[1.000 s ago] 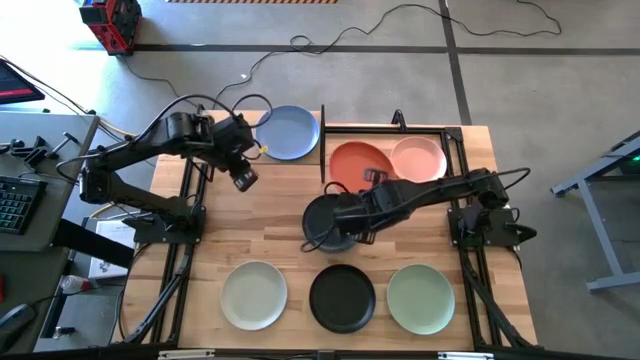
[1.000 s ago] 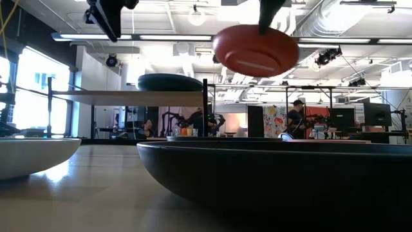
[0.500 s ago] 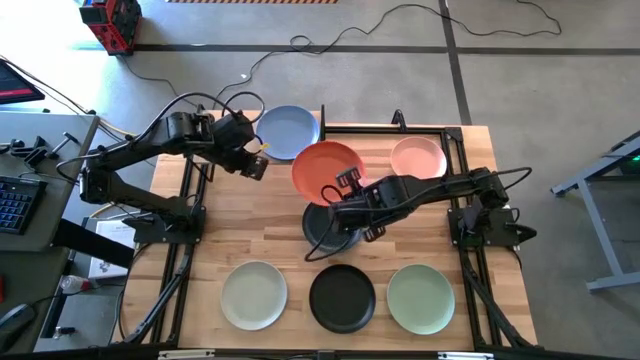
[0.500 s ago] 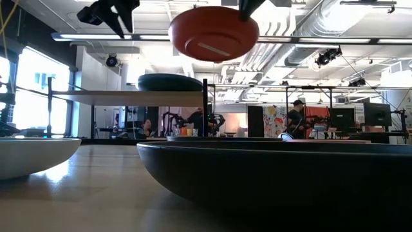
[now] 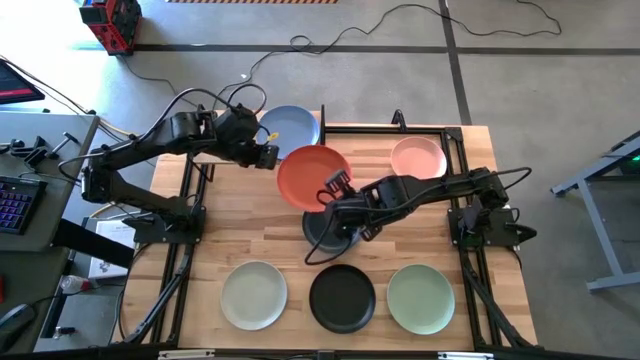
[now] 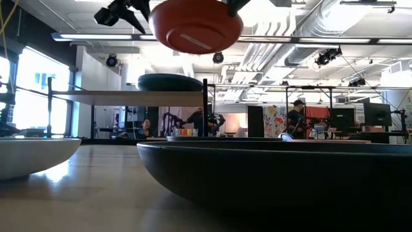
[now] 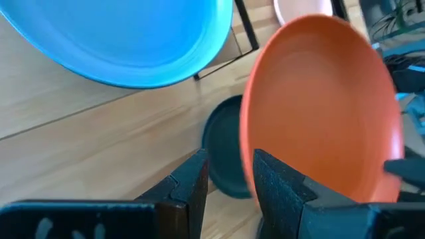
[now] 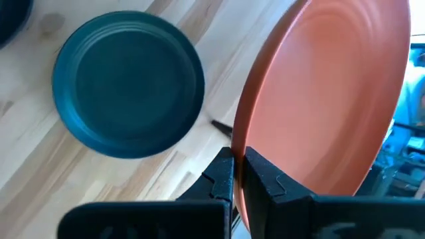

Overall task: Place and stack plates onto a shelf
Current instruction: Stack the orange plate on top of the light blue plate on the shelf

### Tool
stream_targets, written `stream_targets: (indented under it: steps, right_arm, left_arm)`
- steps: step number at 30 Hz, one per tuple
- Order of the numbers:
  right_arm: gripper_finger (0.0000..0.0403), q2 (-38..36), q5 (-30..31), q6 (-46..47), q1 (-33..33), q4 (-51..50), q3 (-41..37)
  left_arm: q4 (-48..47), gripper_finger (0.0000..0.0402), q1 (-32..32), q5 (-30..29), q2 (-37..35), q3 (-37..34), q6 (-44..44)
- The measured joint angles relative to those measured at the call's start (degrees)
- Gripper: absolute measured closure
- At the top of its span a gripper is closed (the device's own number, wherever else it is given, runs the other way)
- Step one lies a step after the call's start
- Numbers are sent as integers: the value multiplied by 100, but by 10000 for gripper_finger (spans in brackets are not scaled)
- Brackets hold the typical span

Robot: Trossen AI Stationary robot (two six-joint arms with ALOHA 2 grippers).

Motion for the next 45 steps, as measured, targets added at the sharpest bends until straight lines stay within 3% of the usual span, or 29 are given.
stream_targets:
  steps: [17,31,40,45]
  right_arm:
    - [403,0,28,-297,-176,202,-6]
    - [403,0,153,-288,-184,80,-6]
    - [401,0,410,-303,-178,52,-6]
    - [368,0,350,-264,-185,-18,-8]
  left_arm:
    - [75,298,-95,12,558,2,9]
    - [125,394,-123,-41,607,2,138]
    - [110,396,-119,-61,607,6,167]
    - [18,397,-123,-42,602,4,220]
